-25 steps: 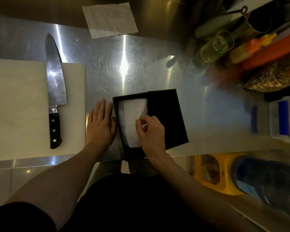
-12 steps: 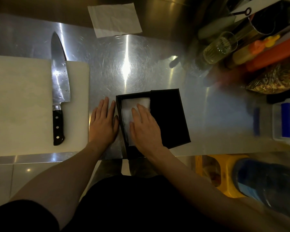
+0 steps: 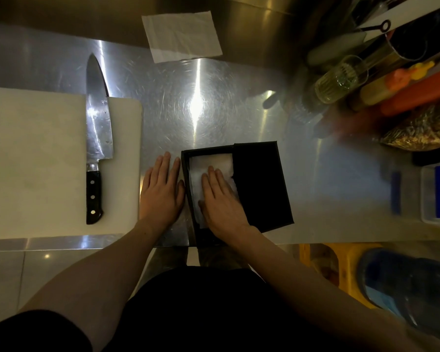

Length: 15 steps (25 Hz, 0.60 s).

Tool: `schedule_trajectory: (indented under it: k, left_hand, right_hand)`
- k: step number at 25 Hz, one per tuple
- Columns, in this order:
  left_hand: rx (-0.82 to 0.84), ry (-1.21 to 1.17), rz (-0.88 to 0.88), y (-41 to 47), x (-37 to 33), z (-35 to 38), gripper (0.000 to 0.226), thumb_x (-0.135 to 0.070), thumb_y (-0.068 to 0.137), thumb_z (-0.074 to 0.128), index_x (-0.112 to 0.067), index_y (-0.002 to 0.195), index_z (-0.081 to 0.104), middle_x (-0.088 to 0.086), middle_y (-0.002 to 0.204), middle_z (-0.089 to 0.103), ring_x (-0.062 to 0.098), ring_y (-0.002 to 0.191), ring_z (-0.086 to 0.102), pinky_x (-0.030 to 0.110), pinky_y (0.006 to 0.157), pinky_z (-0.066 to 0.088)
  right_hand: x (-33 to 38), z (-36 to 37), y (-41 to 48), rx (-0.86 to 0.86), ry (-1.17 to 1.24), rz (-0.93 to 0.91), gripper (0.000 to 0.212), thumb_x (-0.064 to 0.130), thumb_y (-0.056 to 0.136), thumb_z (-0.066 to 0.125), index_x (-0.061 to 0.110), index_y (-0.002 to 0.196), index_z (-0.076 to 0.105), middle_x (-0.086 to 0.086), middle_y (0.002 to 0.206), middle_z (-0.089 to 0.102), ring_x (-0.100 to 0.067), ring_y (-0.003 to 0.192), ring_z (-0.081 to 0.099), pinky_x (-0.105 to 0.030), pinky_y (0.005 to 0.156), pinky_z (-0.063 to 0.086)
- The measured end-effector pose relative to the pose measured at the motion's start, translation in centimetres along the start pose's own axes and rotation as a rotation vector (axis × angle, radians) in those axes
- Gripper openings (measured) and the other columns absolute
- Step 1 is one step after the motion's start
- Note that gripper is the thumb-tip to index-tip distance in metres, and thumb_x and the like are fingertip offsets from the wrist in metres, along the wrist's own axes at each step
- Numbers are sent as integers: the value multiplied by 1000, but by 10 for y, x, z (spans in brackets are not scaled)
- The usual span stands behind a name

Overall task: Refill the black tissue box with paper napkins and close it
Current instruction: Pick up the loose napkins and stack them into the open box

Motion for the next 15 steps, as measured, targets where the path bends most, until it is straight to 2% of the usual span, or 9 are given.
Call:
schedule_trajectory:
  k: [3,7,11,13,15]
  left_hand:
    - [24,-11,-2,0,0,0,59,-33,98,39,-14,153,25,13,161,22,28,149,18,43,118,17]
    - [38,-9,-8,0,-1,-2,60,-33,99,39,-13,153,26,13,161,21,27,149,18,43,118,17]
    - [55,-4,-16,-1,-1,0,61,-35,98,38,-14,153,24,13,161,21,26,150,16,43,118,18]
    - [63,0,-27,0,-1,1,61,-36,98,38,-15,154,23,12,162,20,24,150,14,43,118,18]
    - [65,11,-34,0,-1,1,62,-36,98,37,-16,154,22,11,162,18,23,150,13,41,118,18]
  right_hand:
    - [3,-30,1,-160,42,-38,59,29,102,35,2,150,16,-18,160,9,-30,149,4,-42,120,13]
    - [0,-56,14,-171,62,-107,55,24,103,35,1,150,17,-16,161,10,-27,149,7,-43,120,19]
    - [-1,-97,28,-424,120,-190,47,14,96,52,-4,139,42,-22,147,42,-31,138,38,-36,115,29]
    - [-6,-120,54,-514,175,-207,45,12,95,53,-4,137,45,-21,143,47,-30,135,42,-33,114,29]
    - [-15,-136,92,-484,269,-184,46,15,97,52,-2,139,43,-20,143,47,-29,134,42,-34,113,30]
Point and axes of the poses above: each hand's wrist, its own y-axis towards the middle knuckle, its own z-axis out of the palm, x = y × z, the point moved 8 cm from there along y, towards the middle knuckle
